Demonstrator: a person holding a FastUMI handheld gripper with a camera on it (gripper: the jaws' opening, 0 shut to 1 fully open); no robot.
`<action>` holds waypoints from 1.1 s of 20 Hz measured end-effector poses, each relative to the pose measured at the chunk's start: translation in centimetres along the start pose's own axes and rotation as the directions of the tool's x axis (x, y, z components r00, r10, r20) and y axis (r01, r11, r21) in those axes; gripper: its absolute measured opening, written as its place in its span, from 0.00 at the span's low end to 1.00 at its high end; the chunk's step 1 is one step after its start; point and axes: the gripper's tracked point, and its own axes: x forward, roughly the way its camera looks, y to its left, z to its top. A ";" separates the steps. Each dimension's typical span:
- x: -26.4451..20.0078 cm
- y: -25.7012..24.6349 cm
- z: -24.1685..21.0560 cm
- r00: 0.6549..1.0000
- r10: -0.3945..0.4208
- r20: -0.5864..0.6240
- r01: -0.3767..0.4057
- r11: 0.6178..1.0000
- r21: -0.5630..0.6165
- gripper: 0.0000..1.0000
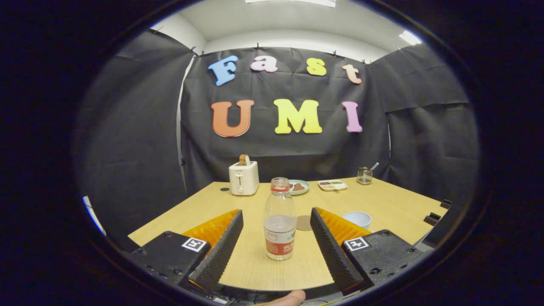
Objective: Take the bottle from table, then pour the juice into the cup, finally place the bottle on the coaster
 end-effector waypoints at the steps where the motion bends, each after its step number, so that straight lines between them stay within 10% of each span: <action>1: 0.8 -0.2 -0.7 1.000 -0.016 -0.005 0.016 1.000 -0.009 1.00; 17: 10.4 -0.6 -6.6 0.995 -0.100 -0.026 0.097 0.990 -0.098 1.00; 22: 10.8 0.0 -7.1 0.997 -0.049 -0.054 0.046 0.997 -0.066 0.80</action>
